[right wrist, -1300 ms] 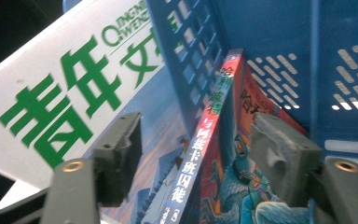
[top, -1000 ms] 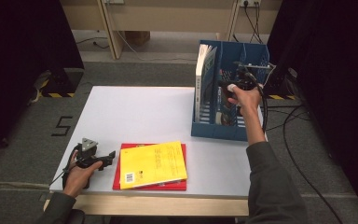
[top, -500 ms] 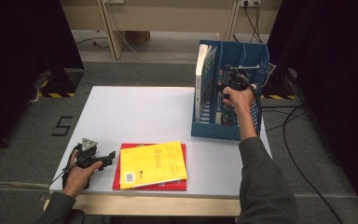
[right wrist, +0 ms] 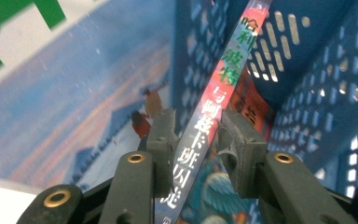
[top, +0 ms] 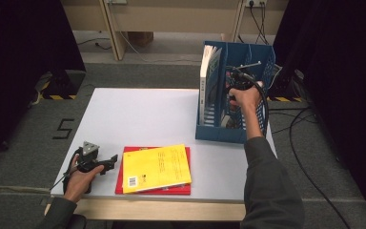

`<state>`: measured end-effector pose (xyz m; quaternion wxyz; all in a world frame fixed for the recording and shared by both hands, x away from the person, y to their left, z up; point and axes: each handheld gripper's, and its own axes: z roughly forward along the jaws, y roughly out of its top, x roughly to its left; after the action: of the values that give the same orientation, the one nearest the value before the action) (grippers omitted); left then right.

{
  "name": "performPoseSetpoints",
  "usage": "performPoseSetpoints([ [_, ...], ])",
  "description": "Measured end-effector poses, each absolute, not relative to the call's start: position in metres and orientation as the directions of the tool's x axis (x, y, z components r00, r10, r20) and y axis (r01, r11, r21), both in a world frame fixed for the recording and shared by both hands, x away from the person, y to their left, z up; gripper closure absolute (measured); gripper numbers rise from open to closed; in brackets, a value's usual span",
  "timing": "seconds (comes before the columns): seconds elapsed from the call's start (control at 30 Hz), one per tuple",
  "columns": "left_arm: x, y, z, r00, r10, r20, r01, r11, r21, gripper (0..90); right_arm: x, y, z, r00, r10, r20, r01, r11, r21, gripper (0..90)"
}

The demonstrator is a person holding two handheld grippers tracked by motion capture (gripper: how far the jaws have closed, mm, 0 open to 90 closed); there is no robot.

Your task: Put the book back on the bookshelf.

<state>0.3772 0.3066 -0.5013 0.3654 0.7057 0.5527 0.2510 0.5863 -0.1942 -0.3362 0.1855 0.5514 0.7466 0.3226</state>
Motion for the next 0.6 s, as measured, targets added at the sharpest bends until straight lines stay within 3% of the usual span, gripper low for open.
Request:
performPoseSetpoints([
  [0.2, 0.376, 0.307, -0.502, 0.258, 0.965, -0.043, 0.598, -0.124, 0.792, 14.5, 0.587, -0.204, -0.341, -0.297, 0.944, 0.14, 0.716, 0.123, 0.687, 66.0],
  [0.6, 0.376, 0.307, -0.502, 0.264, 0.964, -0.044, 0.593, -0.126, 0.796, 14.5, 0.616, -0.189, -0.351, -0.207, 0.969, 0.137, 0.773, 0.076, 0.63, 58.0],
])
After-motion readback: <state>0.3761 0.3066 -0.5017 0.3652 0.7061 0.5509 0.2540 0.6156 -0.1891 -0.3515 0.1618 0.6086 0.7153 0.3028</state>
